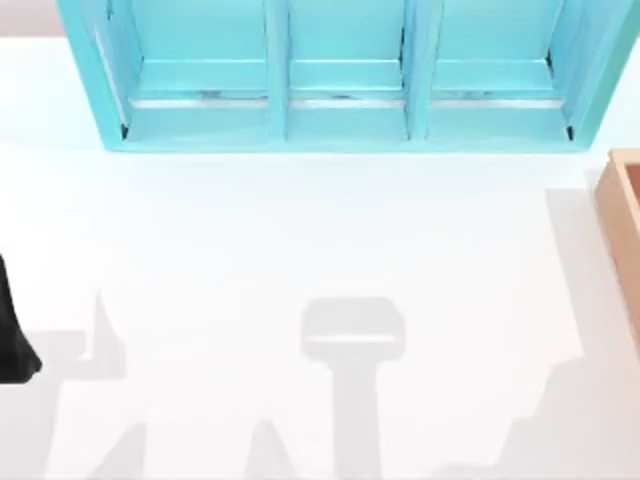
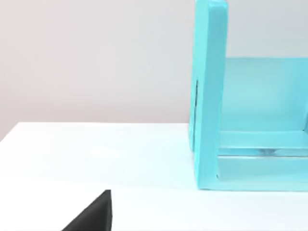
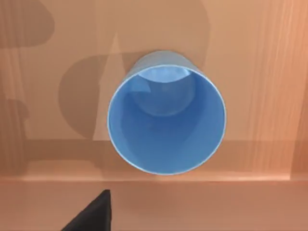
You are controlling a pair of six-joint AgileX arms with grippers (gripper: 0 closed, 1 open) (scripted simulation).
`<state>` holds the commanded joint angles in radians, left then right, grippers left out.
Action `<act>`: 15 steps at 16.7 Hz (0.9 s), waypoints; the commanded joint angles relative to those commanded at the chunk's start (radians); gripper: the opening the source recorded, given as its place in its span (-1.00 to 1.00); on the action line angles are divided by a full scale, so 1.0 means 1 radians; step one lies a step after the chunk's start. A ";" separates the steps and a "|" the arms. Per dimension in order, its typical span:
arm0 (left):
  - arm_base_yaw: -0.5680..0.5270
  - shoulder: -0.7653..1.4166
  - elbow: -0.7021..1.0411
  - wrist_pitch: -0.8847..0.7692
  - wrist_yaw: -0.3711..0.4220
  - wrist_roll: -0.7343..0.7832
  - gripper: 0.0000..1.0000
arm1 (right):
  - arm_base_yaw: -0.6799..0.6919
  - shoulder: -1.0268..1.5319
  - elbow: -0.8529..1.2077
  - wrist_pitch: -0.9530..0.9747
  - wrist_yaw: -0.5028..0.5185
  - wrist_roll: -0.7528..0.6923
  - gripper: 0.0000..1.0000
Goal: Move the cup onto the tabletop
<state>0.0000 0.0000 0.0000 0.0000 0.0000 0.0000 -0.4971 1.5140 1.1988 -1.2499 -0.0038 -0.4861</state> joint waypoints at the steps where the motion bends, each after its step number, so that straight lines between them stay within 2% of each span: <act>1: 0.000 0.000 0.000 0.000 0.000 0.000 1.00 | -0.002 0.004 0.006 -0.006 0.000 -0.003 1.00; 8: 0.000 0.000 0.000 0.000 0.000 0.000 1.00 | 0.001 0.012 -0.025 0.031 0.000 0.001 1.00; 15: 0.000 0.000 0.000 0.000 0.000 0.000 1.00 | 0.004 0.079 -0.207 0.282 0.000 0.005 1.00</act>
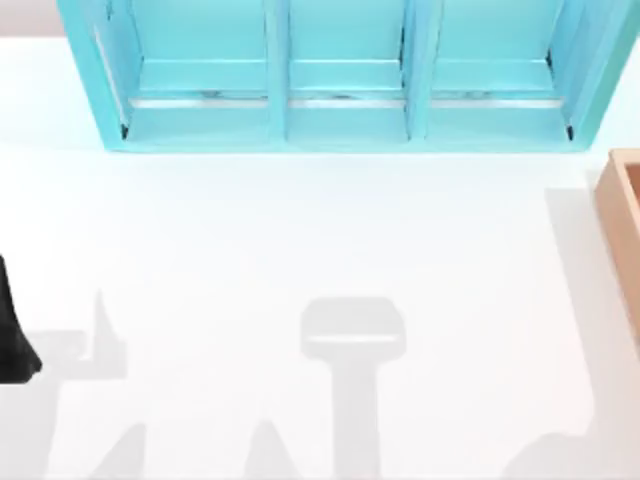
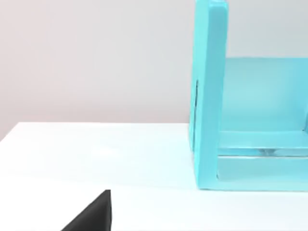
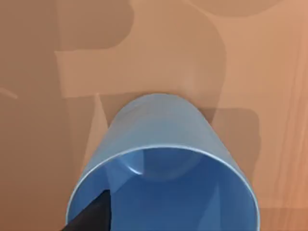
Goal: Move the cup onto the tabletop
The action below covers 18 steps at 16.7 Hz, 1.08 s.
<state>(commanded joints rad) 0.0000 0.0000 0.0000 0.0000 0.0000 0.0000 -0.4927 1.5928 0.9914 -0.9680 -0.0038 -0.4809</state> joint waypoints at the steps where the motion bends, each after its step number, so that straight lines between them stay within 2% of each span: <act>1: 0.000 0.000 0.000 0.000 0.000 0.000 1.00 | 0.001 0.011 -0.028 0.039 0.000 0.001 1.00; 4: 0.000 0.000 0.000 0.000 0.000 0.000 1.00 | 0.000 0.034 -0.084 0.118 0.000 0.000 1.00; 9: 0.000 0.000 0.000 0.000 0.000 0.000 1.00 | -0.001 0.035 -0.090 0.126 0.000 0.000 1.00; 18: 0.000 0.000 0.000 0.000 0.000 0.000 1.00 | -0.001 0.035 -0.090 0.126 0.000 0.000 -0.36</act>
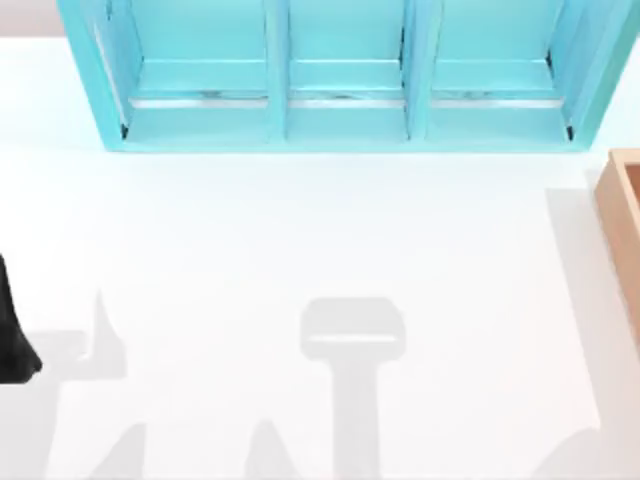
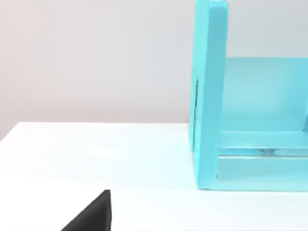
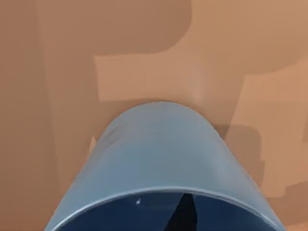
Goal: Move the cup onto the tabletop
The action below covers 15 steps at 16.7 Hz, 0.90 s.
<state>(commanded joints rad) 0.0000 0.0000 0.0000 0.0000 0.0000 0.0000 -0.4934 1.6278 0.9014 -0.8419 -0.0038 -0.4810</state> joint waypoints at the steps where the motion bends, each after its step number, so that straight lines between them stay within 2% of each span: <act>1: 0.000 0.000 0.000 0.000 0.000 0.000 1.00 | 0.000 0.000 0.000 0.000 0.000 0.000 -0.51; 4: 0.000 0.000 0.000 0.000 0.000 0.000 1.00 | 0.000 0.000 0.000 0.000 0.000 0.000 -0.96; 5: 0.000 0.000 0.000 0.000 0.000 0.000 1.00 | 0.000 0.000 0.000 0.000 0.000 0.000 -1.00; 15: 0.000 0.000 0.000 0.000 0.000 0.000 1.00 | 0.008 -0.004 0.008 -0.016 0.000 0.016 -1.00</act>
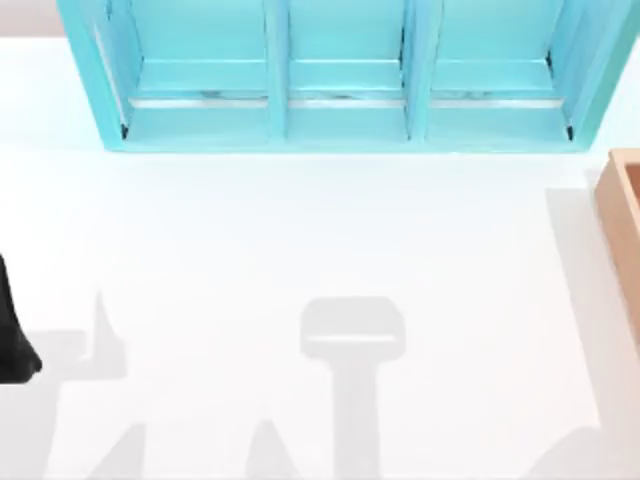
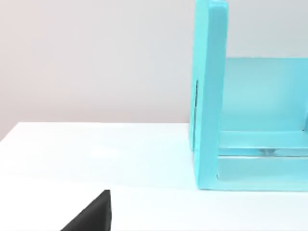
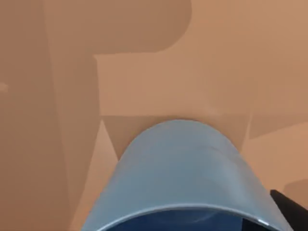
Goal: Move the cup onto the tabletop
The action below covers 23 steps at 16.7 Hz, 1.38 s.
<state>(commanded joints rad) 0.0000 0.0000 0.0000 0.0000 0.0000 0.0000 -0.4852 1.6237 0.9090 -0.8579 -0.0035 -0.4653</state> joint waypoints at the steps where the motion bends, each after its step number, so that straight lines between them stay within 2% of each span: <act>1: 0.000 0.000 0.000 0.000 0.000 0.000 1.00 | 0.015 -0.007 0.011 -0.024 0.000 0.022 -1.00; 11: 0.000 0.000 0.000 0.000 0.000 0.000 1.00 | 0.365 -0.209 0.196 -0.400 0.003 0.355 -1.00; 18: 0.000 0.000 0.000 0.000 0.000 0.000 1.00 | 0.384 -0.204 0.201 -0.409 0.000 0.378 -1.00; 20: 0.000 0.000 0.000 0.000 0.000 0.000 1.00 | 0.439 -0.178 0.221 -0.412 0.001 0.433 -1.00; 23: 0.000 0.000 0.000 0.000 0.000 0.000 1.00 | 0.592 -0.129 0.269 -0.404 -0.001 0.588 -1.00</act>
<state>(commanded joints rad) 0.0000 0.0000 0.0000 0.0000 0.0000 0.0000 0.1068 1.4946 1.1779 -1.2616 -0.0043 0.1228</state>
